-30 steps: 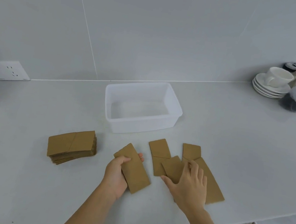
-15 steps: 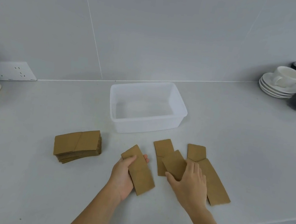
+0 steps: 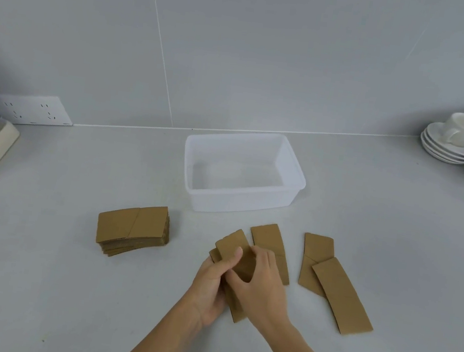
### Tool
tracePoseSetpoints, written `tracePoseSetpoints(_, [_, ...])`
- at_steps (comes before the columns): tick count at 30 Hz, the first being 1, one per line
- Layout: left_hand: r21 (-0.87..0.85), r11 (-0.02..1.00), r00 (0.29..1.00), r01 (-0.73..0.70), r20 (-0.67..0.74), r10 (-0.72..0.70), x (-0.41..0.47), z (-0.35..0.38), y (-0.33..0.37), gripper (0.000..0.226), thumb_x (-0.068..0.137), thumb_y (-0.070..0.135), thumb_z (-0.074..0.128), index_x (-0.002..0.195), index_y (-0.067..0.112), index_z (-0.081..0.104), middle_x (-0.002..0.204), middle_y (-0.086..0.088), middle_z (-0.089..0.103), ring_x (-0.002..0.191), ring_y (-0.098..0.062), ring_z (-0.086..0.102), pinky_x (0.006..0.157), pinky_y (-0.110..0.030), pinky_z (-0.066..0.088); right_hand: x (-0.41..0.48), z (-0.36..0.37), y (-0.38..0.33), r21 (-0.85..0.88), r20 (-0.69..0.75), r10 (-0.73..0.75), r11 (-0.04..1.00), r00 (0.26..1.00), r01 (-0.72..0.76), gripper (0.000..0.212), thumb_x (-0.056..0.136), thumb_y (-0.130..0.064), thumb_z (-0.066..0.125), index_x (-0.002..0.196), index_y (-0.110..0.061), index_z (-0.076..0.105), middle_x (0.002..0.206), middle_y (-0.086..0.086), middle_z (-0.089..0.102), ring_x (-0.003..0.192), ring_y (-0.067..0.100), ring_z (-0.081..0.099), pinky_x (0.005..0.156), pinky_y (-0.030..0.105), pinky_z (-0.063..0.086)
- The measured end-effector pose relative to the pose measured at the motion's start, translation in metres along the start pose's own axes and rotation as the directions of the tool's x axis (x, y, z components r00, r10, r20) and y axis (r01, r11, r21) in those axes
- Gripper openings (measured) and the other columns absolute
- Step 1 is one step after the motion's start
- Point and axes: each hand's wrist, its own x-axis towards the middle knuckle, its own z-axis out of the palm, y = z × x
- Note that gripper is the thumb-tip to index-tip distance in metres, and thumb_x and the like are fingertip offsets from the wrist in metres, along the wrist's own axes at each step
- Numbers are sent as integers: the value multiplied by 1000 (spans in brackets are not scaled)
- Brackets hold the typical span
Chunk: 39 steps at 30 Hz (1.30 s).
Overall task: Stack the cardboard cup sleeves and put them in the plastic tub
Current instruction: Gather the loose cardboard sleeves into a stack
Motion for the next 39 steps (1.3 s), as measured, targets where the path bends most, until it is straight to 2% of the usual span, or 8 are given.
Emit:
tracePoseSetpoints(5, [15,1000,998,-15,-59,16,2,-4,2,18,83,15,63,99,11,71,97,-9,76,90,-23,71,70,-32,58,1,5,-1,54,45,-40,998,998,38,56,70,-39,64,120,-24,44,118,-11,44,107,11,49,87,30,49])
tracePoseSetpoints(10, [-24,999,993,-22,-118,19,4,-6,10,22,92,16,53,108,7,65,103,-13,73,100,-29,67,86,-42,54,3,-7,2,141,94,-100,986,991,86,56,69,-60,62,116,-31,49,116,-17,45,101,5,48,90,28,43])
tracePoseSetpoints(13, [-17,999,992,-45,-121,43,5,-7,13,23,93,17,50,110,10,64,104,-8,74,100,-26,66,79,-42,54,7,-16,7,194,30,-1,981,1000,-5,69,67,-74,48,118,-27,49,112,-15,49,102,6,50,88,27,43])
tracePoseSetpoints(17, [2,998,990,-63,-129,63,5,-11,15,21,93,18,50,111,15,61,97,-3,76,98,-22,67,77,-41,54,20,-20,21,-15,-124,158,987,980,-161,69,76,-61,55,124,-12,46,122,2,51,115,19,46,100,36,38])
tracePoseSetpoints(20, [-21,998,987,-52,-151,48,7,-15,14,21,93,16,51,111,14,61,93,-5,76,97,-23,67,78,-41,53,25,-17,30,-311,-158,174,926,972,-217,85,73,-66,53,133,-9,33,132,9,41,124,25,36,103,36,27])
tracePoseSetpoints(23, [-36,999,985,-39,-167,33,8,-18,14,19,92,16,52,109,14,62,91,-6,76,95,-24,67,75,-41,54,25,-12,36,-444,-159,184,864,970,-237,93,70,-73,48,135,-10,28,136,10,34,125,26,32,102,35,27])
tracePoseSetpoints(31, [-52,998,983,-30,-185,20,10,-15,14,21,93,15,51,111,13,60,105,-12,71,96,-25,67,78,-43,54,26,-7,42,-476,-189,166,846,968,-238,72,77,-63,48,122,-8,41,133,8,38,121,25,36,100,36,27])
tracePoseSetpoints(39, [2,999,980,-33,-197,33,15,-15,15,21,90,26,54,100,12,66,90,-5,77,89,-21,70,74,-40,56,26,-12,41,-322,-209,144,924,967,-207,69,75,-51,59,125,-8,38,124,6,51,120,23,42,103,36,24])
